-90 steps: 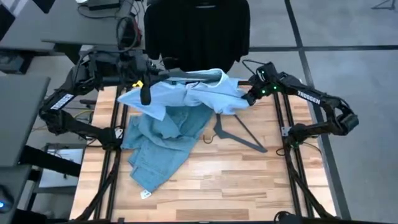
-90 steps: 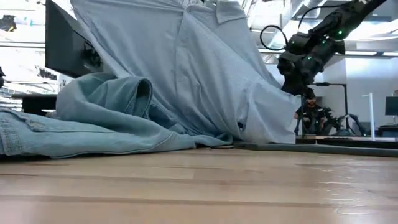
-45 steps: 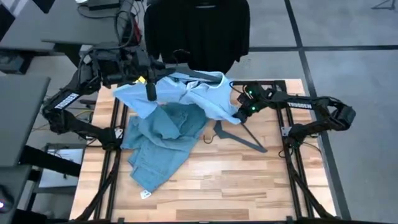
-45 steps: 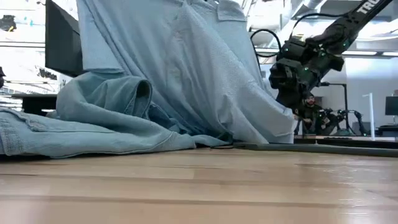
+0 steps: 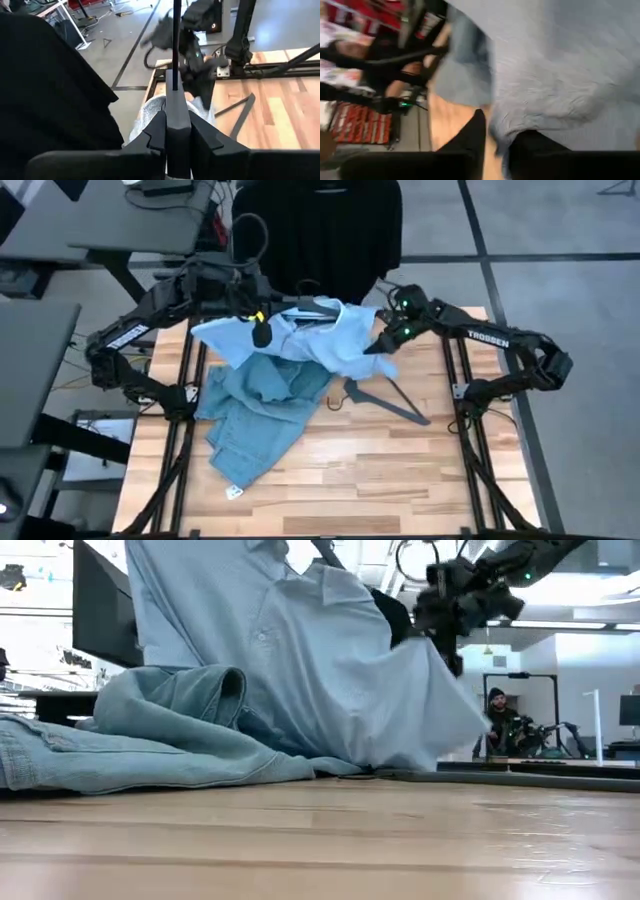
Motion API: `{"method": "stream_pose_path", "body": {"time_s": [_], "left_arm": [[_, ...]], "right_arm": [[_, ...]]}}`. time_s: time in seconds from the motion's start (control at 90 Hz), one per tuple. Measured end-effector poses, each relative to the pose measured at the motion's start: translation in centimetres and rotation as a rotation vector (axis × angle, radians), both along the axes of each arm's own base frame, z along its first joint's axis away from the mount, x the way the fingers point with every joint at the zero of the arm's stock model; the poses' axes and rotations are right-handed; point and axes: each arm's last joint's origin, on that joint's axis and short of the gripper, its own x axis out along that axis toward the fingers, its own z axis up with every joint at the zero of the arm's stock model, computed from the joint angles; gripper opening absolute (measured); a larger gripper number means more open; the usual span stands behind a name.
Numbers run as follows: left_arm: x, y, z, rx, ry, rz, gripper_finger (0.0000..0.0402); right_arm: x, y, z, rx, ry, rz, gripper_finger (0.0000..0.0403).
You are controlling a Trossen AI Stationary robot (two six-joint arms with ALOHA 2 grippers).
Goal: Hang clothes
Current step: Unhang the blue shirt from the rack
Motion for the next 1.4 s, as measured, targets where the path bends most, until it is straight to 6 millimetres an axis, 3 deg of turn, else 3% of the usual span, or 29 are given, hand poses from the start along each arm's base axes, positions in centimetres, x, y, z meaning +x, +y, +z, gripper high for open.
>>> {"method": "stream_pose_path", "body": {"time_s": [0.222, 0.344, 0.422, 0.5, 0.633, 0.722, 0.878, 1.078, 1.233, 1.4], "left_arm": [[0.2, 0.2, -0.2, 0.007, 0.007, -0.001, 0.0027], [0.1, 0.2, -0.4, 0.002, 0.030, -0.001, 0.0027], [0.1, 0.2, -0.5, 0.004, 0.041, -0.003, 0.0027], [0.1, 0.2, -0.5, 0.004, 0.041, -0.003, 0.0027], [0.0, 0.1, -0.5, 0.001, 0.045, -0.003, 0.0027], [-0.1, 0.1, -0.4, 0.003, 0.041, -0.004, 0.0027], [-0.1, 0.1, -0.5, 0.008, 0.046, -0.008, 0.0027], [0.1, -0.3, -0.4, -0.014, 0.032, -0.056, 0.0027], [1.1, -0.6, -0.7, -0.016, 0.030, -0.106, 0.0027], [2.6, -0.6, -1.5, 0.008, 0.059, -0.130, 0.0027]], "right_arm": [[0.6, -0.8, 6.3, -0.130, -0.167, 0.020, 0.0168], [0.4, -0.6, 10.8, -0.324, -0.261, 0.062, 0.0196], [-0.1, 0.1, 12.5, -0.424, -0.240, 0.095, 0.0200], [-1.0, 0.8, 12.3, -0.463, -0.081, 0.106, 0.0198], [-3.1, 1.9, 10.2, -0.496, 0.321, 0.122, 0.0191], [-3.5, 2.2, 9.6, -0.551, 0.468, 0.120, 0.0187], [-2.3, 1.5, 11.1, -0.613, 0.365, -0.057, 0.0180], [-1.1, 0.6, 13.6, -0.492, 0.162, -0.308, 0.0177], [0.9, 0.0, 14.7, -0.459, 0.091, -0.250, 0.0177], [3.9, -0.7, 14.5, -0.412, 0.199, -0.166, 0.0177]]}}
